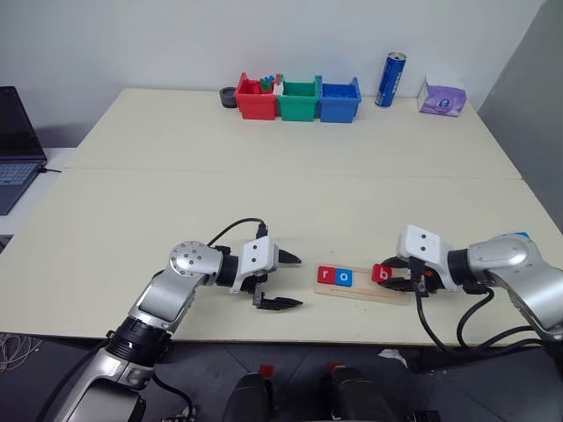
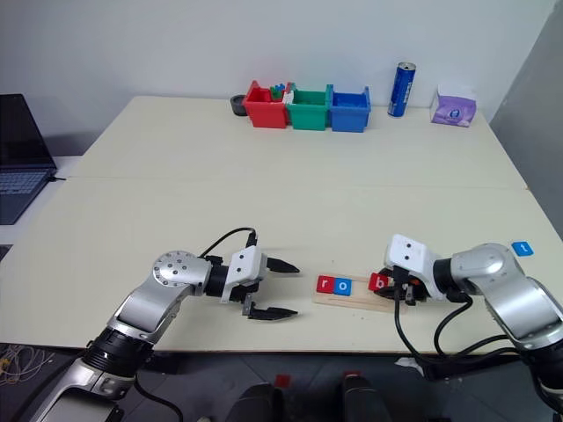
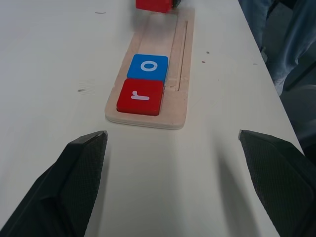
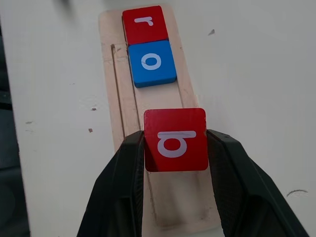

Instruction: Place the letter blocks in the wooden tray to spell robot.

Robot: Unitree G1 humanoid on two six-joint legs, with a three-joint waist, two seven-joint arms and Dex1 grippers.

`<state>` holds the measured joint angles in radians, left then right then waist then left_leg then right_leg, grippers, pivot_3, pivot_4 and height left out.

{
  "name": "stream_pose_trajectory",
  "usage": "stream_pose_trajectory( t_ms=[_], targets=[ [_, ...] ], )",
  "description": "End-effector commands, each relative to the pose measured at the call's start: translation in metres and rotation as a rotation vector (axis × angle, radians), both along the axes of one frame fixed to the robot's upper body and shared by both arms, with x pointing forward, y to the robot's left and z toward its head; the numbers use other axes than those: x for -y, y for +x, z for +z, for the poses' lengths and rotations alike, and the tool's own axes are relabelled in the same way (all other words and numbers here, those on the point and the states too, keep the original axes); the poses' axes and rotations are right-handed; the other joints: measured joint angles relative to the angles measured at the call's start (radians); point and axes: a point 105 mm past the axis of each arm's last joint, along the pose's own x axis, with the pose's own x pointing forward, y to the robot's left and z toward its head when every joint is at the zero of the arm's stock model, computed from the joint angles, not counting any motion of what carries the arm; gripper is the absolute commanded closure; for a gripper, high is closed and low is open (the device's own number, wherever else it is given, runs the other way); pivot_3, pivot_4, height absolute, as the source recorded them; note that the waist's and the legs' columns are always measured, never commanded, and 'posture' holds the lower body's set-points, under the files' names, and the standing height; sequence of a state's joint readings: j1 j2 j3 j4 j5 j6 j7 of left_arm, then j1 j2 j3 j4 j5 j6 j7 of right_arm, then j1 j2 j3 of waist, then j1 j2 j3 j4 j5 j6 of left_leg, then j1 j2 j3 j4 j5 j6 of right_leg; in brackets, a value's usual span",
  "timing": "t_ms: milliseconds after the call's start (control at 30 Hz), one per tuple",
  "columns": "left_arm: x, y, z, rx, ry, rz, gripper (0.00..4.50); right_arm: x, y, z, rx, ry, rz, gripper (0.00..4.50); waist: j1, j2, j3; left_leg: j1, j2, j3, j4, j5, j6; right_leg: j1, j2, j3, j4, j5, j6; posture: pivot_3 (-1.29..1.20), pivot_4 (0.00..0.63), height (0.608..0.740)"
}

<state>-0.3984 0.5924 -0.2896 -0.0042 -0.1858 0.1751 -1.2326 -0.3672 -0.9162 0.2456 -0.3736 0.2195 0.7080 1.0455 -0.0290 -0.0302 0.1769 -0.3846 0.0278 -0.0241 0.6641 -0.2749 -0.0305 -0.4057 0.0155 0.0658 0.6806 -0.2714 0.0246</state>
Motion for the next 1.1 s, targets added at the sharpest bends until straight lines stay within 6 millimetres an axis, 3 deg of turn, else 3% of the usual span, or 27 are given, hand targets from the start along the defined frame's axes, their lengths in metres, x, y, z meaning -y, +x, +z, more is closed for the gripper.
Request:
stream_pose_trajectory(
  t_ms=[33, 1100],
  targets=[
    [0.002, -0.003, 0.011, 0.027, -0.030, -0.011, 0.00, -0.007, 0.001, 0.001, 0.013, -0.011, 0.018, 3.04, 0.000, 0.000, 0.000, 0.000, 0.000, 0.000, 0.000, 0.000, 0.000, 0.000, 0.000, 0.000, 0.000, 0.000, 0.000, 0.00, 0.150, 0.740],
    [0.008, -0.003, 0.009, 0.033, -0.037, -0.026, 0.00, -0.019, 0.009, -0.009, -0.009, -0.023, 0.036, 3.04, 0.000, 0.000, 0.000, 0.000, 0.000, 0.000, 0.000, 0.000, 0.000, 0.000, 0.000, -0.001, 0.000, 0.000, -0.001, 0.00, 0.150, 0.740]
  ],
)
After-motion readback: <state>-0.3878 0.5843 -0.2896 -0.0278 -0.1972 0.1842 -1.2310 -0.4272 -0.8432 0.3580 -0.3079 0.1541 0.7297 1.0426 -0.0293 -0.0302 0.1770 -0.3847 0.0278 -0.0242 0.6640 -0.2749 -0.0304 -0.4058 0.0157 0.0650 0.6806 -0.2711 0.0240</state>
